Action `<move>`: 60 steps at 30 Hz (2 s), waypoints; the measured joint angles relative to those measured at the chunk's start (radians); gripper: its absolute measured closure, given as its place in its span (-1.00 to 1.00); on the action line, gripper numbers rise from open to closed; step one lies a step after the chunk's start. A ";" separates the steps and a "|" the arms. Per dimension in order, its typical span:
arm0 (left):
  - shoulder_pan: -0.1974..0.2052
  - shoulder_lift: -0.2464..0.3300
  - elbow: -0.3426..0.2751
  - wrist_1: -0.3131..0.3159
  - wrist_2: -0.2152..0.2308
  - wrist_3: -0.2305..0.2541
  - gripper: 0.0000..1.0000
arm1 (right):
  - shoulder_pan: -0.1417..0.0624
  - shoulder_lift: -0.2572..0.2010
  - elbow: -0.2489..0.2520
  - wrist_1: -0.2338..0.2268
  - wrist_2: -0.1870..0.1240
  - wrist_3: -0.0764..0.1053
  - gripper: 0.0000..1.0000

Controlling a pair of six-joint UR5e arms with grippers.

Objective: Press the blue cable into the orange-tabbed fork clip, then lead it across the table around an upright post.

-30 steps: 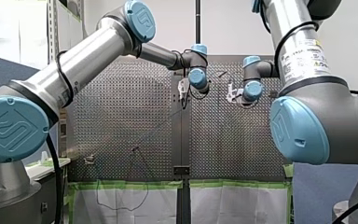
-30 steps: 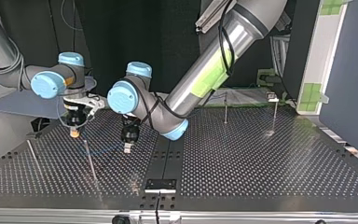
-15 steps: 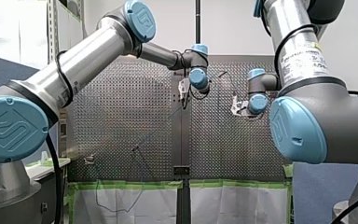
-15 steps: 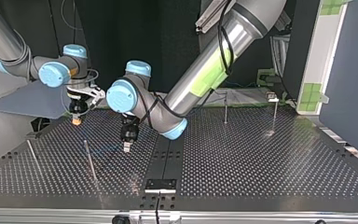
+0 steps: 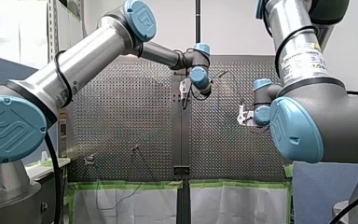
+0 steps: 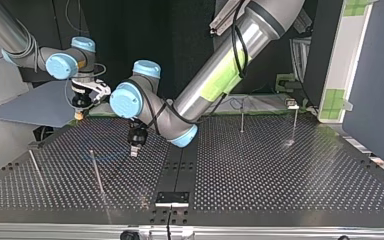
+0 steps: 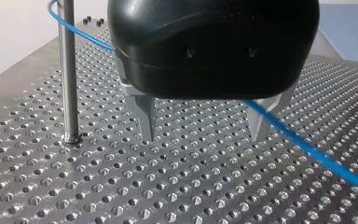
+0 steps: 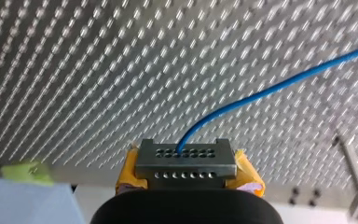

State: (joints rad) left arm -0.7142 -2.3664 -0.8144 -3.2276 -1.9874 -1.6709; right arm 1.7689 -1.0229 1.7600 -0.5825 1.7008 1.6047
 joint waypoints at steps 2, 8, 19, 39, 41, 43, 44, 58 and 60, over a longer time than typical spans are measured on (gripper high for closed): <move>-0.001 0.000 0.000 -0.002 -0.001 0.000 -0.95 | -0.004 0.009 0.018 -0.018 0.016 0.003 1.00; -0.002 0.000 -0.001 -0.003 -0.003 -0.001 -0.95 | -0.008 0.030 0.080 -0.081 0.034 0.006 1.00; -0.007 0.000 0.000 -0.001 -0.003 0.000 -0.95 | -0.025 0.123 0.102 -0.185 0.054 0.007 1.00; -0.008 0.000 -0.001 -0.031 -0.022 -0.002 -0.95 | -0.086 0.312 0.102 -0.286 0.060 -0.004 1.00; -0.008 0.000 -0.001 -0.035 -0.027 -0.003 -0.95 | -0.088 0.324 0.102 -0.290 0.059 -0.004 1.00; -0.008 0.000 -0.001 -0.038 -0.030 -0.002 -0.95 | -0.091 0.330 0.100 -0.293 0.058 -0.004 1.00; -0.008 0.000 -0.001 -0.038 -0.031 -0.002 -0.95 | -0.092 0.332 0.099 -0.294 0.057 -0.004 1.00; -0.008 0.000 -0.001 -0.041 -0.032 -0.001 -0.95 | -0.111 0.337 0.090 -0.318 0.052 -0.006 1.00; -0.008 0.000 -0.001 -0.042 -0.032 -0.001 -0.95 | -0.112 0.340 0.090 -0.320 0.052 -0.010 1.00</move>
State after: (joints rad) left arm -0.7218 -2.3659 -0.8157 -3.2700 -2.0194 -1.6722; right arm 1.6570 -0.6830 1.8495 -0.9029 1.7527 1.5950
